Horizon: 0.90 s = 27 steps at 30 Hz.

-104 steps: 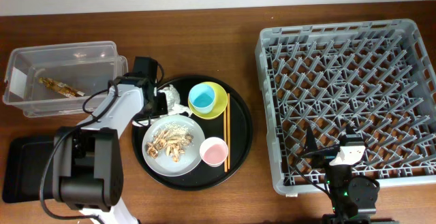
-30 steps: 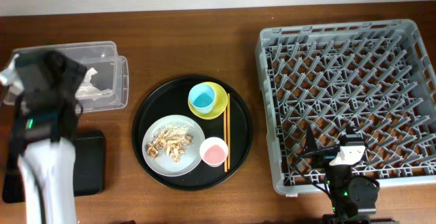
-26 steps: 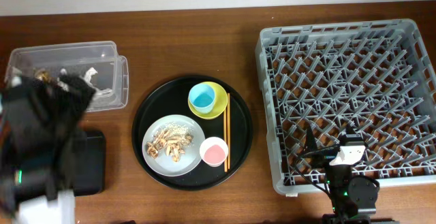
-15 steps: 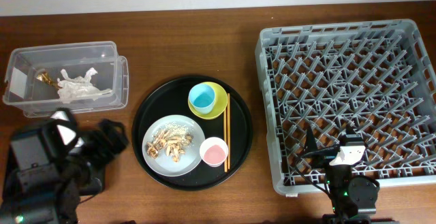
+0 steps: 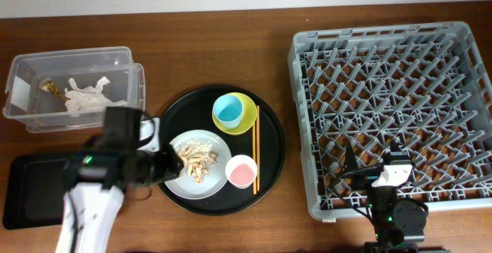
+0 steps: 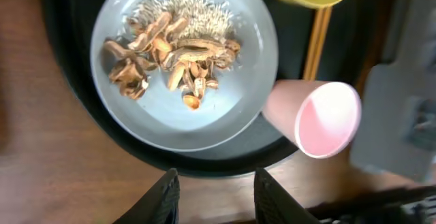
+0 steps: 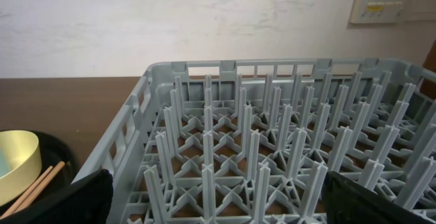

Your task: Sort waste into correct bins and load items into the dishwasher rack

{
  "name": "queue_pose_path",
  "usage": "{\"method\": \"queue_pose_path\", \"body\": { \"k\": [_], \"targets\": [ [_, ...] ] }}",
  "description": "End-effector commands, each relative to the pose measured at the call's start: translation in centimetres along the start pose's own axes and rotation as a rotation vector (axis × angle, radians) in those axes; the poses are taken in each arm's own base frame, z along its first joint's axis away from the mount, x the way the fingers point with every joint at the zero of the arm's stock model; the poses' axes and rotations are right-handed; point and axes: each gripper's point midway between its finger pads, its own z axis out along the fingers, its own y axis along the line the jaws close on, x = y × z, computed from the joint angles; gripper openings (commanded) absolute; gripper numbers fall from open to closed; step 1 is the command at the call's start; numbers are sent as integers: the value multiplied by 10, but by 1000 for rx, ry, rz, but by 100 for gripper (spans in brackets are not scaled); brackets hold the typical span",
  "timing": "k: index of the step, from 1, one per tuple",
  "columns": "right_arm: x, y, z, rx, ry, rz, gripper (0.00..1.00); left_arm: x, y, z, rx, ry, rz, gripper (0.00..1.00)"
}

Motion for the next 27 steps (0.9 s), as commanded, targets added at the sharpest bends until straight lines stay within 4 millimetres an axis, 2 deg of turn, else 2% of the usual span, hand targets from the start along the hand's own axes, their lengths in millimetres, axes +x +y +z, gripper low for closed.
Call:
{"method": "queue_pose_path", "body": {
  "k": [1, 5, 10, 12, 15, 21, 27],
  "targets": [
    [3, -3, 0, 14, 5, 2, 98, -2, 4, 34, -98, 79, 53, 36],
    [3, -3, 0, 14, 5, 2, 98, -16, 9, 64, -198, 79, -39, 31],
    [3, -3, 0, 14, 5, 2, 98, -34, -1, 96, -195, 53, -39, 31],
    [3, -3, 0, 14, 5, 2, 98, -33, -9, 111, -191, 70, -6, 31],
    [3, -3, 0, 14, 5, 2, 98, -19, -20, 131, -205, 124, 45, 30],
    [3, -3, 0, 14, 5, 2, 98, -4, -29, 148, -224, 168, 51, 30],
    [3, -3, 0, 13, 5, 2, 98, -35, -16, 147, -326, 11, 24, 32]
  ]
}}
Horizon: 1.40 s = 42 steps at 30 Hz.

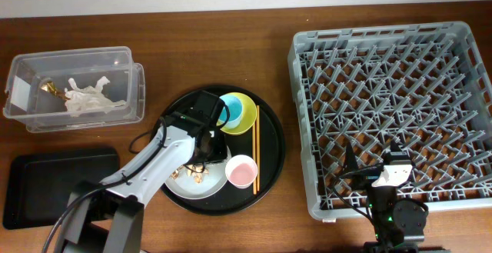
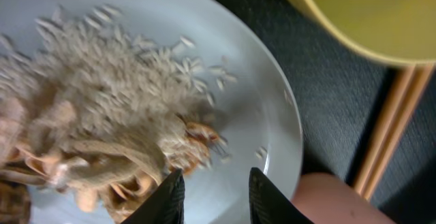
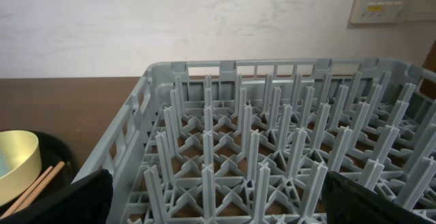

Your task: Sort waste into correct bins and load items into the dishwasher rack

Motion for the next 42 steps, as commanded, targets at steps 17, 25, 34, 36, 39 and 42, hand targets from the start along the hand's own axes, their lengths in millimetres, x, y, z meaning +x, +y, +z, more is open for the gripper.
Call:
{"method": "queue_pose_path", "body": {
  "k": [17, 25, 34, 36, 39, 42],
  "targets": [
    [3, -3, 0, 14, 5, 2, 98, -76, 70, -11, -114, -264, -280, 39],
    [3, -3, 0, 14, 5, 2, 98, -76, 76, -41, 5, -261, -310, 39],
    [3, -3, 0, 14, 5, 2, 98, -45, 78, -109, 31, -333, -276, 63],
    [3, -3, 0, 14, 5, 2, 98, -35, 78, -110, 34, -304, -275, 64],
    [3, -3, 0, 14, 5, 2, 98, -32, 73, -105, 49, -278, -267, 67],
    [3, -3, 0, 14, 5, 2, 98, -36, 68, -100, 65, -270, -259, 67]
  ]
}}
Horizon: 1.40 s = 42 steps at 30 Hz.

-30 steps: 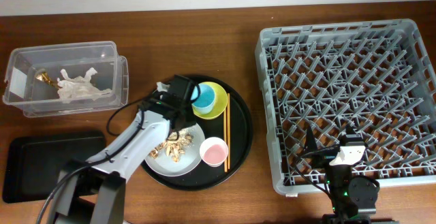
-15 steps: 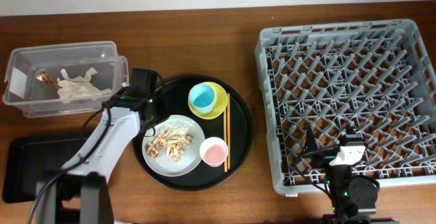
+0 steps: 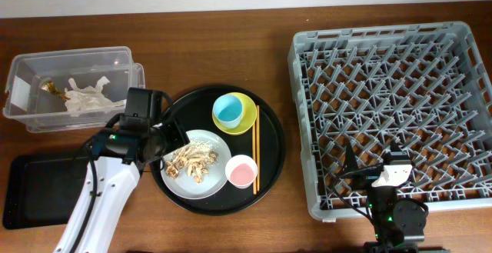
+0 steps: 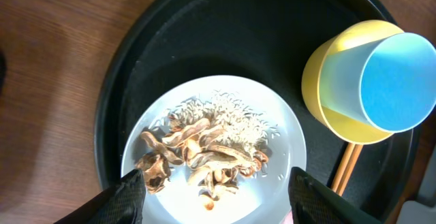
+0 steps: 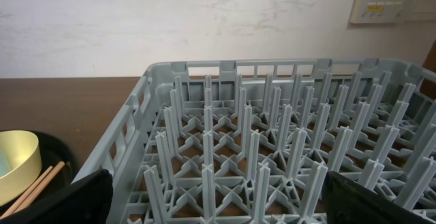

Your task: Sort waste into correct bins and load items into the dishwasher rack

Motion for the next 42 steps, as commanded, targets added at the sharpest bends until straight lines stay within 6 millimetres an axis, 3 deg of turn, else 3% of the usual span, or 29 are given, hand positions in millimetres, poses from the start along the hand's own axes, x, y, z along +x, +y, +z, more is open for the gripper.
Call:
{"method": "queue_pose_path", "body": {
  "k": [1, 2, 3, 6, 9, 13, 16, 22, 24, 26, 30, 34, 40, 42],
  "targets": [
    [3, -3, 0, 14, 5, 2, 98, 0, -9, 8, 28, 17, 22, 73],
    [3, -3, 0, 14, 5, 2, 98, -2, -9, 11, 27, 13, 23, 84],
    [3, -3, 0, 14, 5, 2, 98, -4, -9, 13, 20, 7, 23, 87],
    [3, -3, 0, 14, 5, 2, 98, -18, 4, 14, -38, -49, 4, 87],
    [3, -3, 0, 14, 5, 2, 98, -44, 33, 5, -90, -107, -90, 87],
    [3, -3, 0, 14, 5, 2, 98, -70, 79, -7, -137, -163, -237, 99],
    [3, -3, 0, 14, 5, 2, 98, -77, 118, -13, -187, -180, -346, 99],
    [-2, 0, 0, -4, -17, 20, 98, -72, 146, -17, -231, -167, -426, 99],
    [-29, 24, -3, -149, -116, 124, 98, -72, 146, -17, -231, -167, -427, 99],
    [-51, 66, -19, -426, -153, 294, 98, -72, 146, -17, -231, -167, -427, 99],
    [-42, 111, -45, -733, -17, 415, 98, -72, 146, -17, -231, -167, -427, 99],
    [-76, 107, -52, -754, -122, 514, 98, -72, 146, -17, -231, -167, -427, 99],
    [-167, 68, -75, -650, -482, 690, 98, -72, 146, -17, -231, -167, -427, 99],
    [-183, 65, -78, -621, -483, 683, 98, -72, 146, -17, -230, -167, -427, 99]
  ]
}}
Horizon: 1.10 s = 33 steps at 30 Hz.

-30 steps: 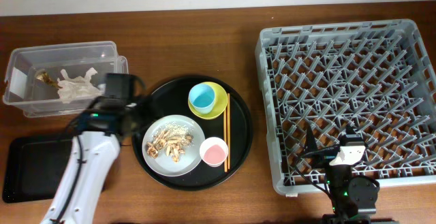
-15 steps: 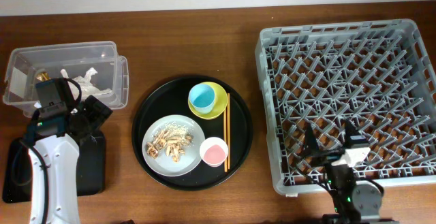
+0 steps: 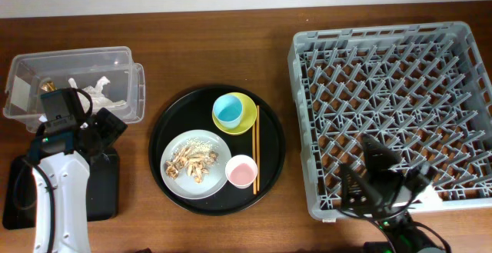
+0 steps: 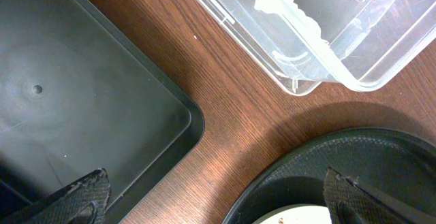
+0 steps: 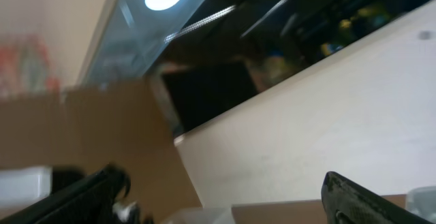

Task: Sort waste into correct bins and load items into the dishwasher rack
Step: 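Reach the right gripper to the pink cup and grasp it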

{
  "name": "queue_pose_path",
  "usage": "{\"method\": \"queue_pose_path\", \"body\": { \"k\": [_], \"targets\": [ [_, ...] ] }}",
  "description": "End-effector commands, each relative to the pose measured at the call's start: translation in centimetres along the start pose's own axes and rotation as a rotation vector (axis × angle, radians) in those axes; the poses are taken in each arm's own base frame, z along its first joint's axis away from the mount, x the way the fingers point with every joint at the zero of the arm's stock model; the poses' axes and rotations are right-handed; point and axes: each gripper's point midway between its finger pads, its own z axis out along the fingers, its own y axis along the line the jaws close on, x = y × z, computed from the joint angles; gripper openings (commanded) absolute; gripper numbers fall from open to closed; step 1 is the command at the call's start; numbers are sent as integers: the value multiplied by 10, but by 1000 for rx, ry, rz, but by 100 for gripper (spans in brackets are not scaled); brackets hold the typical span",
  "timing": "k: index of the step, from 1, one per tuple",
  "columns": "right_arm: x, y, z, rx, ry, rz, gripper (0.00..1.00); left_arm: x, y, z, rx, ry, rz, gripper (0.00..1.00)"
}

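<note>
My left gripper (image 3: 108, 130) hangs open and empty over the bare table, between the clear bin (image 3: 73, 88) and the black bin (image 3: 23, 199). In the left wrist view the gripper (image 4: 216, 183) has the black bin (image 4: 75, 101) on its left, the clear bin (image 4: 327, 40) with white tissue above, and the round tray's rim (image 4: 306, 163) on its right. The tray (image 3: 269, 141) carries a plate of food scraps (image 3: 194, 164), a blue cup (image 3: 228, 110) in a yellow bowl (image 3: 247, 120), a pink cup (image 3: 241, 171) and chopsticks (image 3: 256, 149). My right gripper (image 3: 369, 168) is open at the grey dish rack's (image 3: 392, 107) front edge, tipped upward.
The right wrist view shows only a wall and ceiling light beyond my open gripper (image 5: 225, 183). The clear bin holds crumpled tissue (image 3: 92, 91) and a small gold item (image 3: 48, 88). The rack fills the right side of the table.
My left gripper has gone from above the plate to the left, over the table beside the two bins, still open and empty. The right arm has tipped up; its camera now faces the wall.
My left gripper stood narrowly open at the plate's near edge, then low over the scraps, then higher over the plate with jaws wide. The scraps look unchanged on the plate. Now it is beside the bins. The right arm stayed still until this moment.
</note>
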Motion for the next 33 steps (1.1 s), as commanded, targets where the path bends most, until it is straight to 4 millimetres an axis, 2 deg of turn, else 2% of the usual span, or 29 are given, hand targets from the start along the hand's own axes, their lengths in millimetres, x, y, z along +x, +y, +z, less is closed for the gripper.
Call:
{"method": "queue_pose_path", "body": {
  "k": [1, 3, 7, 11, 14, 17, 22, 24, 25, 28, 31, 33],
  "targets": [
    [-50, 15, 12, 72, -90, 21, 99, -9, -2, -5, 7, -26, 2, 99],
    [-51, 21, 23, 107, 23, -35, 98, -9, -2, -5, 7, -26, 2, 99],
    [-39, 35, 51, 104, 370, -167, 98, -9, -2, -5, 7, -26, 2, 99],
    [-26, 27, 68, 139, 634, -135, 98, -9, -2, -5, 8, -26, 2, 99],
    [-5, 27, 82, 118, 825, -115, 98, -9, -2, -5, 7, -26, 2, 99],
    [23, 22, 89, 180, 970, -142, 98, -9, -2, -5, 8, -26, 2, 99],
    [94, 28, 90, 250, 1248, -281, 98, -9, -2, -5, 7, -26, 2, 99],
    [131, 31, 88, 302, 1366, -331, 98, -9, -2, -5, 7, -26, 2, 99],
    [158, 34, 87, 310, 1439, -364, 98, -9, -2, -5, 7, -26, 2, 99],
    [220, 40, 79, 277, 1606, -402, 98, -9, -2, -5, 7, -26, 2, 99],
    [269, 48, 63, 221, 1746, -358, 98, -9, -2, -5, 8, -26, 2, 99],
    [302, 67, 51, 119, 1832, -216, 99, -9, -2, -5, 8, -26, 2, 99]
  ]
}}
